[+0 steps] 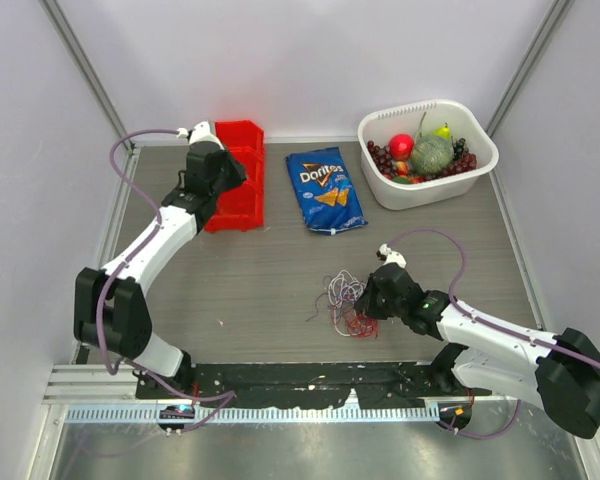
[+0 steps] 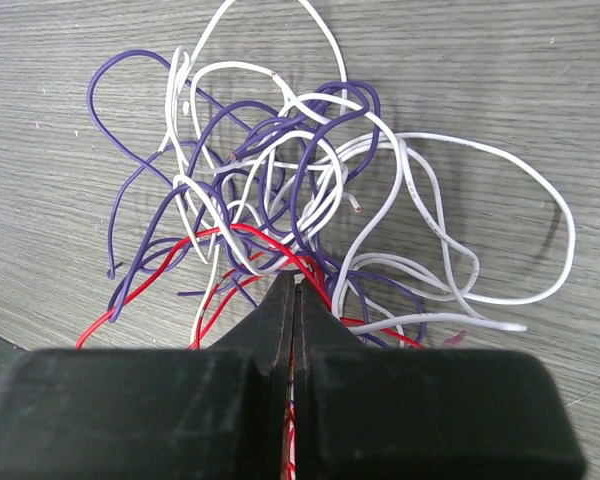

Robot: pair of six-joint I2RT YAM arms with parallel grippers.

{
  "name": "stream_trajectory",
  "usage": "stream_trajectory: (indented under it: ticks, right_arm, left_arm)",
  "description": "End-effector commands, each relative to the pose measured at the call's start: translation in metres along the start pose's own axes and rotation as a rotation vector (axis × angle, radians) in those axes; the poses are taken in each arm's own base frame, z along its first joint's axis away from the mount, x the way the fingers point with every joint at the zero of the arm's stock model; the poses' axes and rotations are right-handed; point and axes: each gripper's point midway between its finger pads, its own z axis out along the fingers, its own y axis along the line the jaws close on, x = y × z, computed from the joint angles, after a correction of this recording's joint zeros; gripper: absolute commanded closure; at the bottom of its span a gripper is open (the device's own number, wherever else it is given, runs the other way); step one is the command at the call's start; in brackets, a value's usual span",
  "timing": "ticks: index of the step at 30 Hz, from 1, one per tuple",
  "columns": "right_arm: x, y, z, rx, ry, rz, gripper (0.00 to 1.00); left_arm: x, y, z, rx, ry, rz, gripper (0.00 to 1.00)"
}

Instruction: Untangle the cables

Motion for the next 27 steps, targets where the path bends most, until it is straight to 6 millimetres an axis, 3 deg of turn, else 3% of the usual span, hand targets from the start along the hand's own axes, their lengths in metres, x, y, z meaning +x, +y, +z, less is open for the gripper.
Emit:
stream_trajectory:
  ticks: [1,5,8,13,17,21,25,27]
  right_arm:
    - [-0.019,0.009,-0.004,-0.008,-0.055,-0.005,0.99]
    - [-0.021,0.010,-0.006,-0.011,-0.062,-0.004,0.99]
    - [-0.022,0.010,-0.007,-0.011,-0.064,-0.004,0.99]
    - [-0.020,0.010,-0.007,-0.012,-0.061,0.004,0.99]
    - [-0.017,0.008,-0.005,-0.019,-0.057,0.005,0.99]
    - [-0.013,0.008,-0.003,-0.020,-0.038,-0.002,0.99]
    - [-0.013,0.008,-0.001,-0.023,-0.039,0.001,0.99]
    - [-0.013,0.010,-0.001,-0.031,-0.036,0.007,0.99]
  left_arm:
    - [-0.034,-0.004,0.034,0.154,-0.139,-0.028,1.00]
    - [-0.032,0.018,0.060,0.236,-0.176,-0.100,1.00]
    - [-0.023,0.034,0.068,0.242,-0.201,-0.106,1.00]
    - [0.019,0.058,0.068,0.190,-0.133,-0.139,1.00]
    - [0.043,0.078,0.063,0.121,-0.093,-0.191,1.00]
    - [0.053,0.102,0.059,-0.019,-0.064,-0.228,1.00]
    - [0.075,0.133,0.065,-0.248,0.075,-0.255,1.00]
    - [0.075,0.135,0.071,-0.292,0.123,-0.250,1.00]
